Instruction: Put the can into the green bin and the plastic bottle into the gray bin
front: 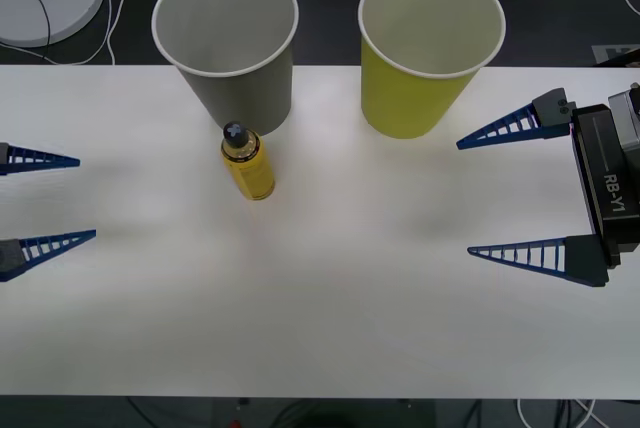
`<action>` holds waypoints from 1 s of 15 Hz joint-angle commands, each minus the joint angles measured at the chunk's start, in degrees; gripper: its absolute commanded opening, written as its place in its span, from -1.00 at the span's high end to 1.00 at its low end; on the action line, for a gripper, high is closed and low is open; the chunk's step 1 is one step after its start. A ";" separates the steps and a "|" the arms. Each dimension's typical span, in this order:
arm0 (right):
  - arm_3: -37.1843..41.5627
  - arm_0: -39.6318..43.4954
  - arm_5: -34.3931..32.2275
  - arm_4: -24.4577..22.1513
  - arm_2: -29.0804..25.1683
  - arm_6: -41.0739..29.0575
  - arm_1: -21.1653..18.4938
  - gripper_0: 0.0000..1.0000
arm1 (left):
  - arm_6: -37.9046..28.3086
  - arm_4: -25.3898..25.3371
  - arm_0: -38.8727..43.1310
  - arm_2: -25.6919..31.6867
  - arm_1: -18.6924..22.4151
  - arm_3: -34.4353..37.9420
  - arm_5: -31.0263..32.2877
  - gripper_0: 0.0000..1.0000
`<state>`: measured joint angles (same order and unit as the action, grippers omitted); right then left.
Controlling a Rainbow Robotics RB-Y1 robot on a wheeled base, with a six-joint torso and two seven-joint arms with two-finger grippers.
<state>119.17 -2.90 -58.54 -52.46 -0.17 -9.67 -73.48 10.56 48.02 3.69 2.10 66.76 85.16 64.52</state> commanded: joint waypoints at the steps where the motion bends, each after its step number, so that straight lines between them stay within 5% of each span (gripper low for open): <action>1: 0.01 0.00 0.00 -0.01 0.00 0.00 0.00 -1.00 | 0.25 1.38 0.00 0.01 -2.25 0.00 -3.00 -1.00; 10: 0.01 0.00 0.00 -0.01 0.00 0.00 0.00 -1.00 | -0.01 10.52 -2.28 -0.52 -8.05 1.14 -4.93 -1.00; 15: 0.01 0.00 0.00 -0.01 0.00 0.00 0.00 -1.00 | 0.25 10.08 -4.57 -5.27 -11.12 1.06 -10.21 -1.00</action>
<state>119.18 -2.90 -58.54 -52.46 -0.17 -9.67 -73.48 10.80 58.14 -0.58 -2.57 56.06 86.23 55.11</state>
